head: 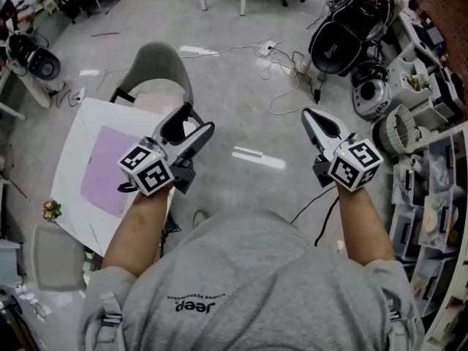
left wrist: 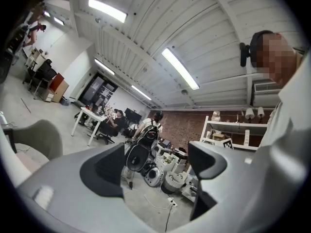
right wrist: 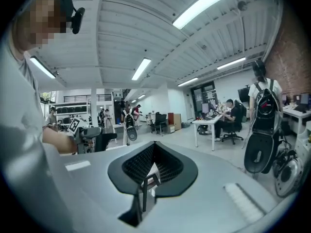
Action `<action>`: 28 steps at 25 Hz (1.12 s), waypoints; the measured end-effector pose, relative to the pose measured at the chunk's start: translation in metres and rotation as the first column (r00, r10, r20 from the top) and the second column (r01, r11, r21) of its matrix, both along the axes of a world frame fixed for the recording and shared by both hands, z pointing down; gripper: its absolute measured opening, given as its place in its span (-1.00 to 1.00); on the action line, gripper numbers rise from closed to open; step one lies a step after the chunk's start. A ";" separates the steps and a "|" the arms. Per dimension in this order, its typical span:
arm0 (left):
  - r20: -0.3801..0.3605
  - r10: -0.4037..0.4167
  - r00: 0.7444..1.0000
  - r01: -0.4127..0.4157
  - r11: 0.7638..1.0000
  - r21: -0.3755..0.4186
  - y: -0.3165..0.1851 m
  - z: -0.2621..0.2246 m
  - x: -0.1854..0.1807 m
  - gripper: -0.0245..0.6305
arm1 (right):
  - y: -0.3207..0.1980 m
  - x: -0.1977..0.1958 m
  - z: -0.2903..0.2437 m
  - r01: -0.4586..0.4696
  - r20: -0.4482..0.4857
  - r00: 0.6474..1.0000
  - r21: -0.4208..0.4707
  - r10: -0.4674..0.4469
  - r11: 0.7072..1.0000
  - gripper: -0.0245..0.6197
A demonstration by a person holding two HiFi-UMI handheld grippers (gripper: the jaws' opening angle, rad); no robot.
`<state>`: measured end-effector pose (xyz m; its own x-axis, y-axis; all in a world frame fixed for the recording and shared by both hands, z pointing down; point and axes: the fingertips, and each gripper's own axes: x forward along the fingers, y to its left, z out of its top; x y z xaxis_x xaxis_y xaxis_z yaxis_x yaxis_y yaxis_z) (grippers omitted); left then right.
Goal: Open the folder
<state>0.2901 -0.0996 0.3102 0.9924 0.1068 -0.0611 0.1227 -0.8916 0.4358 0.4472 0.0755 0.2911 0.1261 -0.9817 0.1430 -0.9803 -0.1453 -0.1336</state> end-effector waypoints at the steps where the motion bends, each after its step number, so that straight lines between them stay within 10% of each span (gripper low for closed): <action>1: 0.004 -0.033 0.999 0.033 0.999 -0.007 -0.009 0.005 -0.011 0.41 | -0.015 -0.004 0.000 0.031 -0.008 0.999 -0.005 -0.031 0.999 -0.91; 8: 0.027 -0.258 0.966 0.259 0.965 -0.031 -0.083 0.038 -0.106 0.41 | -0.129 -0.058 0.006 0.241 -0.039 0.969 -0.033 -0.242 0.970 -0.91; 14: 0.055 -0.477 0.877 0.480 0.876 -0.053 -0.135 0.062 -0.217 0.41 | -0.222 -0.139 0.022 0.436 -0.058 0.896 -0.074 -0.440 0.897 -0.91; 21: 0.161 -0.689 0.707 0.707 0.700 -0.105 -0.188 0.119 -0.352 0.41 | -0.295 -0.231 0.051 0.576 -0.039 0.811 -0.124 -0.584 0.808 -0.91; 28: 0.338 -0.796 0.503 0.864 0.467 -0.186 -0.238 0.211 -0.470 0.41 | -0.340 -0.294 0.083 0.638 -0.005 0.761 -0.176 -0.649 0.750 -0.91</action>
